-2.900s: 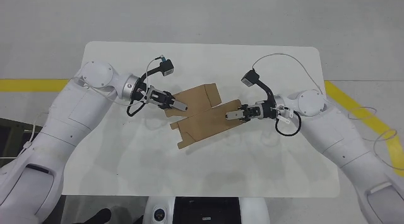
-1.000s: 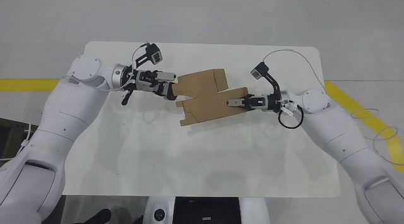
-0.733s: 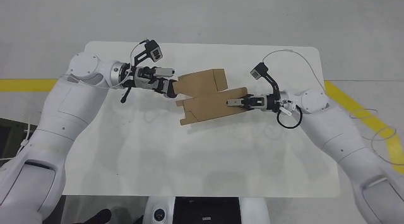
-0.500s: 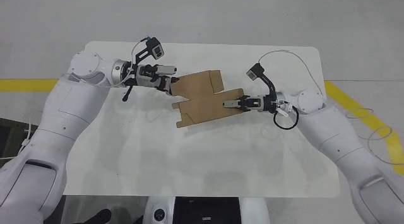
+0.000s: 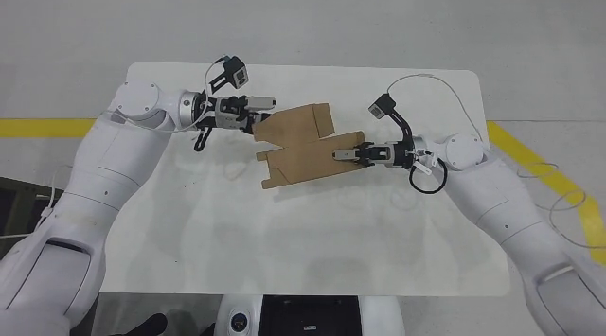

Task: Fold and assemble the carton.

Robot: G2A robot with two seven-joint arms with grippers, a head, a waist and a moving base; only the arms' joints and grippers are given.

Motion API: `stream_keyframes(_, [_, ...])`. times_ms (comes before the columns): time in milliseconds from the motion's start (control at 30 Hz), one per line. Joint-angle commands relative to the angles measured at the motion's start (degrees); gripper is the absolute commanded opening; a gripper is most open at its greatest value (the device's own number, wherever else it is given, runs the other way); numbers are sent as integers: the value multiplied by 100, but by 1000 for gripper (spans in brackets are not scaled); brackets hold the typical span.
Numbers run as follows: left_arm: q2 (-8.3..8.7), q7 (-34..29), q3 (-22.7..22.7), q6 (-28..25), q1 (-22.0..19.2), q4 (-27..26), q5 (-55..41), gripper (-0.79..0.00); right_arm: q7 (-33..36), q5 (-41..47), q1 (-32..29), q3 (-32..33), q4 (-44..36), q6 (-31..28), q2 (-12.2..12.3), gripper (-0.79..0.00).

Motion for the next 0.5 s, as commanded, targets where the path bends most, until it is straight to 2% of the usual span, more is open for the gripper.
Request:
stream_keyframes(0, [-4, 44, -15, -1, 3, 28, 54, 0, 3, -15, -8, 20, -9, 3, -2, -785])
stream_keyframes(100, [-13, 94, -37, 10, 14, 55, 135, 0, 15, -44, -22, 55, -28, 15, -5, -785])
stream_keyframes(267, [-33, 118, -56, 40, 28, 66, 217, -219, 22, -79, -45, 105, -40, 22, -10, -785])
stream_keyframes(367, [-40, 140, -56, 10, 35, 75, 347, -305, 25, -94, -63, 139, -34, 25, -10, -785])
stream_keyframes(433, [-44, 154, -66, -11, 46, 93, 404, -323, 24, -117, -76, 159, -23, 24, -9, -785])
stream_keyframes(467, [-45, 150, -72, -15, 54, 106, 422, -357, 27, -125, -84, 168, -11, 27, -8, -785])
